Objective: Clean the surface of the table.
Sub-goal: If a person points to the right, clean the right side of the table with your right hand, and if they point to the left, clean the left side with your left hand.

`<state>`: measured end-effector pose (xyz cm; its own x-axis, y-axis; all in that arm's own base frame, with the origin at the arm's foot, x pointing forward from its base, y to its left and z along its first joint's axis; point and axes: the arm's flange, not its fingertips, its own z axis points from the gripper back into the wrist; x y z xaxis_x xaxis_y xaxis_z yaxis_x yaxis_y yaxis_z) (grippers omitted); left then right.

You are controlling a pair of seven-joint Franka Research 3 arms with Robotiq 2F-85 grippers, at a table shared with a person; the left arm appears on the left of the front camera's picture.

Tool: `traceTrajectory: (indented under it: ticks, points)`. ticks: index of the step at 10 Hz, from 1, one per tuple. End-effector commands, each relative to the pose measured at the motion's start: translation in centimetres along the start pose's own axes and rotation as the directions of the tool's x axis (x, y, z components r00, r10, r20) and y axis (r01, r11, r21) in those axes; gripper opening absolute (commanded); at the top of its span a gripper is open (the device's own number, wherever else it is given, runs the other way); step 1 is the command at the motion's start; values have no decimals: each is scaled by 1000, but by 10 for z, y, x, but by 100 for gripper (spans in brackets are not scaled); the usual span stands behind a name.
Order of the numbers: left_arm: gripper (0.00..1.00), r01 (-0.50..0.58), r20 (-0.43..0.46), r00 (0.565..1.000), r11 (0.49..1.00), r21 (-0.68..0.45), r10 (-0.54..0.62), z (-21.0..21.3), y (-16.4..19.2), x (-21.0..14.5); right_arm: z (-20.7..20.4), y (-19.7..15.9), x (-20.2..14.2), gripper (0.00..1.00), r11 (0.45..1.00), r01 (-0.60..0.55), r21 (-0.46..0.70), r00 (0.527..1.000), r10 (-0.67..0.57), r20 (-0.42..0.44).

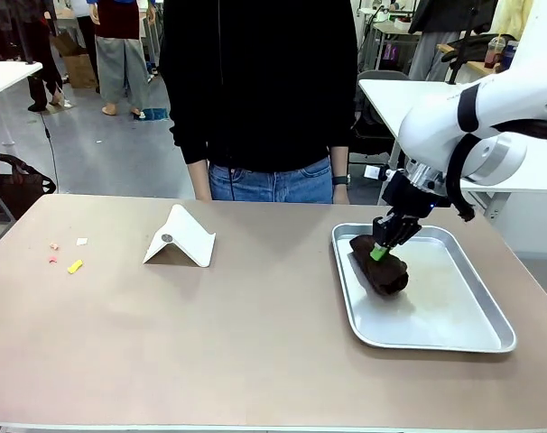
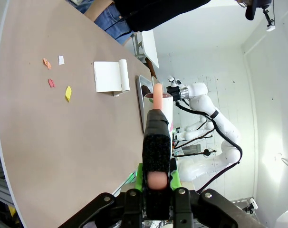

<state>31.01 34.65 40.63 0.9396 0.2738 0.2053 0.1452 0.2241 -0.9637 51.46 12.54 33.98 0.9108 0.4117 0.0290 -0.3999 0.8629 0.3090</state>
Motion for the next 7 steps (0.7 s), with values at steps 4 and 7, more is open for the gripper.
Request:
traceTrajectory:
  ticks: [4, 7]
  points:
    - [22, 9, -1, 1000, 1000, -2, -9, 0, -5, -4, -13, -23, -5, 10, 991, 126, -41, 990, -128, -60]
    - [22, 9, -1, 1000, 1000, -2, -9, 0, -5, -4, -10, -50, -26, 10, 975, 222, -28, 974, -223, -37]
